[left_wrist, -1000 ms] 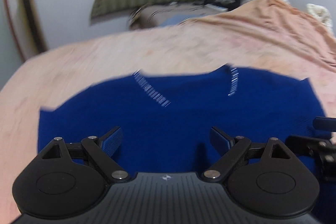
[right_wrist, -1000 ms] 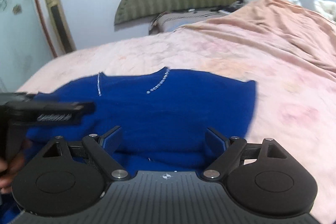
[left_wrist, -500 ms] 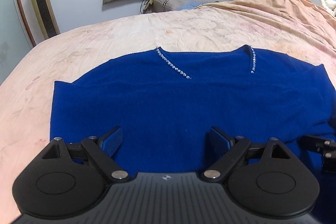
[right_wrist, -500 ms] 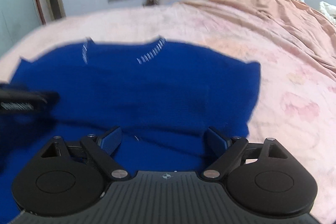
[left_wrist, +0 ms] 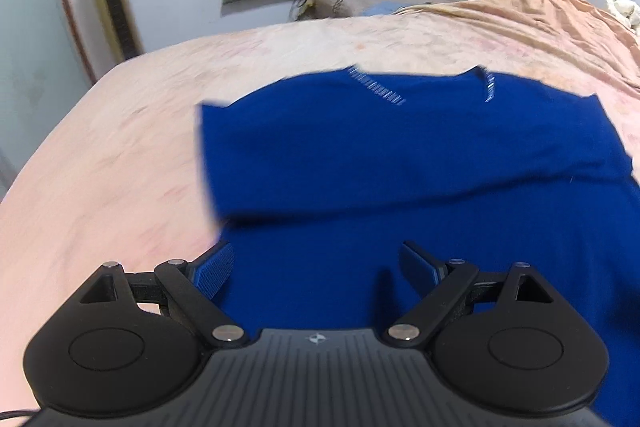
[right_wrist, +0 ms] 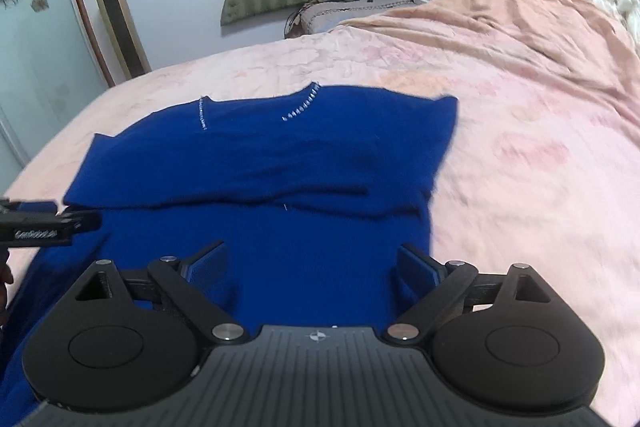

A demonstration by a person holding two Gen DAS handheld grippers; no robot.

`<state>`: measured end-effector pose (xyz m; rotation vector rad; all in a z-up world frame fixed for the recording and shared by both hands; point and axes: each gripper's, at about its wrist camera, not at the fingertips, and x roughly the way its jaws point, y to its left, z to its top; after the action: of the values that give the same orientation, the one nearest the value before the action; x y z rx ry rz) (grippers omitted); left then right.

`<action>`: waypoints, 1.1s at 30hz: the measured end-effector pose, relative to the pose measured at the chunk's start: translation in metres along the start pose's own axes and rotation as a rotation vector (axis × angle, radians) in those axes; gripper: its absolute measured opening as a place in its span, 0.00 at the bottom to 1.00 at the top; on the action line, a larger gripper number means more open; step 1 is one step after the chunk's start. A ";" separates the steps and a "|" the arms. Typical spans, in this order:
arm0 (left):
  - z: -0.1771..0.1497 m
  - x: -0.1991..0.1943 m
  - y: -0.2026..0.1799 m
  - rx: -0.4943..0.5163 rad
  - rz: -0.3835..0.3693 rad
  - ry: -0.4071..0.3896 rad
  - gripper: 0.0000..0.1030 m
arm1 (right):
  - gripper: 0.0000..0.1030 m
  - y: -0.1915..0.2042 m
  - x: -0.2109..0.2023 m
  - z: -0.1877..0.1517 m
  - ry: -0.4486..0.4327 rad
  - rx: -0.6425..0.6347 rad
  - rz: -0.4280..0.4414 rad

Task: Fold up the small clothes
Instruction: 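Grasp the sweater hem with the left tool while the right tool grasps it too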

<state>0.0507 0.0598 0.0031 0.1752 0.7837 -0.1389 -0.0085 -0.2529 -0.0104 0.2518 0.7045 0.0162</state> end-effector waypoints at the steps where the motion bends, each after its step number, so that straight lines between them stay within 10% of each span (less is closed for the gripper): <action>1: -0.008 -0.005 0.012 -0.015 -0.003 0.009 0.88 | 0.91 -0.005 -0.005 -0.004 0.002 0.016 0.008; 11: -0.067 -0.037 0.088 -0.196 -0.239 0.142 0.88 | 0.91 -0.033 -0.043 -0.050 0.100 0.047 0.105; 16: -0.070 -0.043 0.076 -0.122 -0.329 0.174 0.87 | 0.89 -0.037 -0.060 -0.063 0.142 0.052 0.136; 20: -0.070 -0.046 0.048 -0.036 -0.384 0.172 0.85 | 0.68 -0.037 -0.063 -0.072 0.161 0.089 0.193; 24: -0.065 -0.045 0.029 0.025 -0.381 0.154 0.44 | 0.56 -0.011 -0.054 -0.075 0.171 0.006 0.223; 27: -0.059 -0.039 0.030 -0.010 -0.401 0.158 0.22 | 0.09 0.001 -0.043 -0.070 0.176 -0.024 0.237; 33: -0.042 -0.037 0.036 -0.056 -0.403 0.102 0.12 | 0.08 0.011 -0.039 -0.048 0.078 -0.106 0.165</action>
<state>0.0027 0.1059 0.0039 -0.0314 0.9169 -0.4912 -0.0683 -0.2349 -0.0185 0.2074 0.7567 0.2211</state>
